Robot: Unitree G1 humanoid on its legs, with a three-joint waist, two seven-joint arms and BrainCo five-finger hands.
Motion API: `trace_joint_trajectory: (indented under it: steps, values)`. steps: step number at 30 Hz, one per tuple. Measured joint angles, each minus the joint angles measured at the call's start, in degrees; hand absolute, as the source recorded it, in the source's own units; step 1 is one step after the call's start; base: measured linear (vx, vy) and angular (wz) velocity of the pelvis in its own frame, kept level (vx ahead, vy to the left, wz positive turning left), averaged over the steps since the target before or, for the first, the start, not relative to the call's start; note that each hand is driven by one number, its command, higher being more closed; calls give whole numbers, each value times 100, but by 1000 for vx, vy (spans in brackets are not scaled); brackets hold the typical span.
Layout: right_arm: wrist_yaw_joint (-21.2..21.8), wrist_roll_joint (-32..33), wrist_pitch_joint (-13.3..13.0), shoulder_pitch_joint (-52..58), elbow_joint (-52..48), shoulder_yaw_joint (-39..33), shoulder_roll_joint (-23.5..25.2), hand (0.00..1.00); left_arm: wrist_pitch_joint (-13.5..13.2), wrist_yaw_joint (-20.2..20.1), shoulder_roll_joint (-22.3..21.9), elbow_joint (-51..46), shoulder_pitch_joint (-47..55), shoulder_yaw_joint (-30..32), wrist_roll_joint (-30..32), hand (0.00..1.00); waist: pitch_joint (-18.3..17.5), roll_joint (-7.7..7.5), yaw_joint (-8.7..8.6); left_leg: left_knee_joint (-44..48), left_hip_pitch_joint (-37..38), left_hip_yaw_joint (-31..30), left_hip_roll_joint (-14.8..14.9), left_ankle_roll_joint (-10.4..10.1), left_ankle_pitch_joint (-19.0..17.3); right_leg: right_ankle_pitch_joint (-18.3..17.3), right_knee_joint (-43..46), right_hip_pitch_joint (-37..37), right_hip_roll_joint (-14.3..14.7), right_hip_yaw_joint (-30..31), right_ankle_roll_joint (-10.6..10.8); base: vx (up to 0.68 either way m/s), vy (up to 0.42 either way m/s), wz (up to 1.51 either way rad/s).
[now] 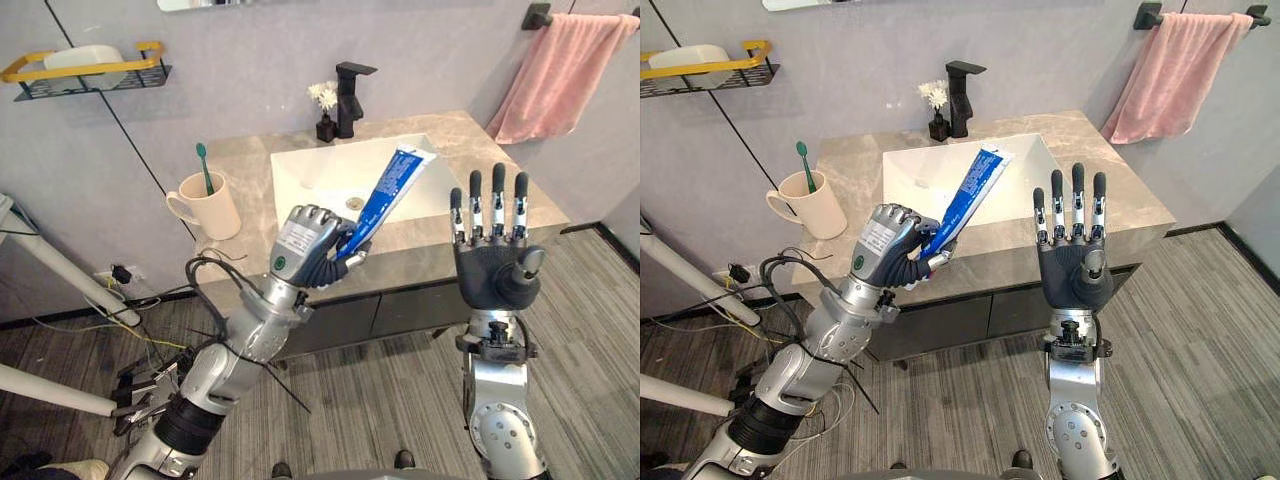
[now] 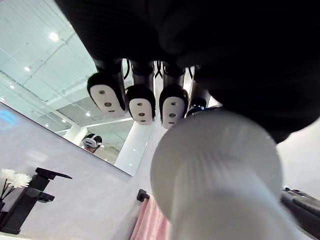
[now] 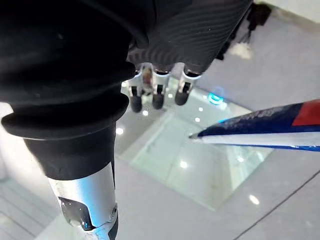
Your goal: Organize washtable
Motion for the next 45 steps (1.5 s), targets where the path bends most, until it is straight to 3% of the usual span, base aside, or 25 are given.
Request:
trace_joint_trajectory:
  steps: [6,13,28,44,45]
  values:
    - [-308,9,-193,-192,273,142,-35,0,-2,108,12,61,10,-211,-1,100,-59,-14,16,-2,-1,-4,0,0,1,2,0,3,1,-3,1,0,0,0]
    - [-350,117,-224,-201,333,202,-32,0,1,121,18,61,12,-380,-5,100,-68,-27,12,-4,0,-8,0,0,1,1,0,7,1,-6,1,0,0,0]
    - [-330,450,-98,-285,616,659,-528,0,-229,-47,231,314,16,-1171,-130,100,-247,-102,8,-24,-3,0,0,1,1,1,-7,-9,2,0,2,0,0,0]
    - [-329,674,36,-304,615,870,-934,0,-275,-159,336,432,13,-1380,-238,100,-250,-103,10,-28,-32,3,1,1,1,2,-19,-34,5,2,3,0,0,0]
    - [-329,675,38,-304,614,877,-953,100,-276,-159,337,445,13,-1388,-237,100,-250,-103,10,-27,-35,3,1,1,1,2,-19,-36,5,2,4,0,0,0]
